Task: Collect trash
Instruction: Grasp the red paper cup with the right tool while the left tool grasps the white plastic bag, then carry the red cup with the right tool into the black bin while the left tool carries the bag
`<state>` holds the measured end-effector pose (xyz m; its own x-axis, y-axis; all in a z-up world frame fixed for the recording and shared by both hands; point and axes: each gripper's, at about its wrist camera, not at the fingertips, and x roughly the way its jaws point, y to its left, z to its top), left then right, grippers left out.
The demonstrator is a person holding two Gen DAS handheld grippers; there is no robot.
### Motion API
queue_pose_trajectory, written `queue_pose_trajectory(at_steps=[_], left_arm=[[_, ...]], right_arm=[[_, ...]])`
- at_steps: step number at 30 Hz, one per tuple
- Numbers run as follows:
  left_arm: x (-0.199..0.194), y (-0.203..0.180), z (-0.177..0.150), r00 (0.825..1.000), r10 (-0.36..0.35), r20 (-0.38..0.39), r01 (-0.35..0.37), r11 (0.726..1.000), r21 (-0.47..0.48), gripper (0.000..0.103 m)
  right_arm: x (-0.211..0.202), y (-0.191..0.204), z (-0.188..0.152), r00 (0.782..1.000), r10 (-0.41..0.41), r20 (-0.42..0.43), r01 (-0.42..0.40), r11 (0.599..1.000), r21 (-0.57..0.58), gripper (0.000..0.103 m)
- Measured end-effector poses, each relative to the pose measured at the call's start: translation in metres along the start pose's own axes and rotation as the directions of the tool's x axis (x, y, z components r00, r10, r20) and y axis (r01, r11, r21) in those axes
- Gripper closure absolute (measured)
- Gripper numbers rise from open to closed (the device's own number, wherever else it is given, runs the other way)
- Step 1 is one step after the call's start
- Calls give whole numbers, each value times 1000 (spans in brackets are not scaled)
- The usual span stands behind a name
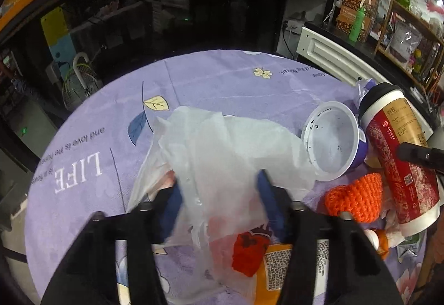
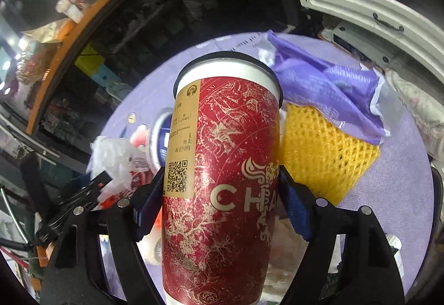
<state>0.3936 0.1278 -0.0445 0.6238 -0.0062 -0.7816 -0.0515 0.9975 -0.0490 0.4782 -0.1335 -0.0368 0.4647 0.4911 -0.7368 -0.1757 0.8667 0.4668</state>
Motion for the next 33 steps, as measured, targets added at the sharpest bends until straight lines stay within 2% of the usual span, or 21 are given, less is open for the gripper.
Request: queue_pose_trajectory(at_steps=[2, 3, 8, 14, 21, 25, 30, 33], left_arm=[[-3, 3, -2, 1000, -7, 6, 7, 1000, -24, 92], [-7, 5, -3, 1000, -3, 18, 4, 1000, -28, 96], [-44, 5, -1, 992, 10, 125, -4, 999, -45, 100], [-113, -11, -3, 956, 1, 292, 2, 1000, -8, 100], [-182, -66, -22, 905, -127, 405, 101, 991, 84, 100], [-202, -112, -35, 881, -210, 424, 153, 974, 165, 100], [-208, -180, -49, 852, -340, 399, 249, 932, 263, 100], [-210, -214, -54, 829, -414, 375, 314, 901, 301, 100]], right_arm=[[-7, 7, -4, 1000, 5, 30, -4, 999, -33, 26], [-12, 10, -6, 999, 4, 51, -1, 999, -50, 27], [-34, 21, -14, 992, 40, 122, -31, 996, -78, 27], [-76, 34, -34, 972, 102, 210, -74, 988, -136, 27], [-139, 30, -70, 943, 154, 296, -103, 978, -181, 27], [-177, 7, -94, 928, 148, 342, -91, 980, -176, 27], [-218, -46, -119, 914, 79, 398, -38, 993, -111, 27], [-241, -87, -133, 903, -3, 429, 28, 998, -53, 26]])
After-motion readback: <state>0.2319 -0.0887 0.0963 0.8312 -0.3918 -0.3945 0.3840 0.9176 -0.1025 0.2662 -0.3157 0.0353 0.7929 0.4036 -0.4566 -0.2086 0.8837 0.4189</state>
